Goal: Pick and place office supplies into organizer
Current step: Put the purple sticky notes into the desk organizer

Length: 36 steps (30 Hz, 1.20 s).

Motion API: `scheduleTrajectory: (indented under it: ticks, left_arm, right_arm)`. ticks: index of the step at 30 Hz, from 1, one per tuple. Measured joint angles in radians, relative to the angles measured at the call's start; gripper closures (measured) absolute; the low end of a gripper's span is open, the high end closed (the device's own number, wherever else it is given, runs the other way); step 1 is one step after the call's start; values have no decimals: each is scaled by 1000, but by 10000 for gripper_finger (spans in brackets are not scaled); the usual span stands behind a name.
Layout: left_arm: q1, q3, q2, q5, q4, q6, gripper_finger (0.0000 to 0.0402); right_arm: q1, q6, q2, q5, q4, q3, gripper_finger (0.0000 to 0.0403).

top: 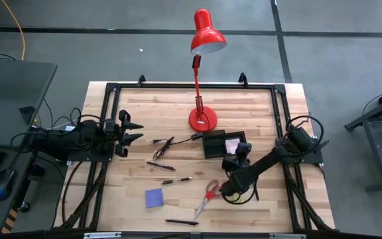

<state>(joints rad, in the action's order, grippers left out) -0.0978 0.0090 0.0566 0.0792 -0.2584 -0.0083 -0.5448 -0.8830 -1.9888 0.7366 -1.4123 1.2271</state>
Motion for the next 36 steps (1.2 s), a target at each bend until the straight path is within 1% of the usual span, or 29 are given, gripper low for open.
scheduleTrajectory:
  ticks: [3, 6, 11, 14, 18, 22, 25, 27, 29, 30, 31, 33, 34, 36]
  left_arm:
    - [0, 0, 0, 0, 0, 0, 257]
    - [0, 0, 0, 0, 0, 0, 257]
    - [0, 0, 0, 0, 1, 0, 257]
    - [0, 0, 0, 3, 1, 1, 257]
    - [0, 0, 0, 1, 26, 3, 257]
    - [0, 0, 0, -80, 96, 4, 257]
    - [1, 0, 0, -174, 229, 1, 257]
    - [18, 3, 38, -205, 227, -76, 257]
    - [52, 3, 77, -248, 221, -106, 257]
    - [73, 3, 95, -244, 209, -130, 257]
    - [97, 3, 110, -209, 184, -164, 257]
    - [141, 3, 134, -105, 118, -238, 257]
    - [168, 3, 149, -70, 73, -251, 257]
    - [221, 3, 176, -40, -12, -243, 257]
  right_arm:
    - [-12, -60, 0, 29, -53, 69, 218]
    - [-25, -81, 0, 77, -54, 145, 223]
    - [-33, -19, 0, 108, 48, 252, 232]
    - [-33, -19, 0, 160, 123, 290, 238]
    - [-33, -16, 0, 259, 251, 297, 244]
    - [-31, -6, 0, 311, 276, 297, 247]
    - [-31, -6, 0, 354, 259, 296, 245]
    - [-31, -7, 0, 367, 240, 296, 244]
    - [-31, -7, 0, 370, 235, 296, 246]
    - [-31, -7, 0, 369, 235, 296, 247]
    - [-31, -10, 0, 369, 237, 296, 249]
    - [-31, -21, 0, 367, 239, 296, 251]
    - [-31, -24, 0, 366, 238, 296, 253]
    - [-31, -25, 0, 366, 238, 296, 254]
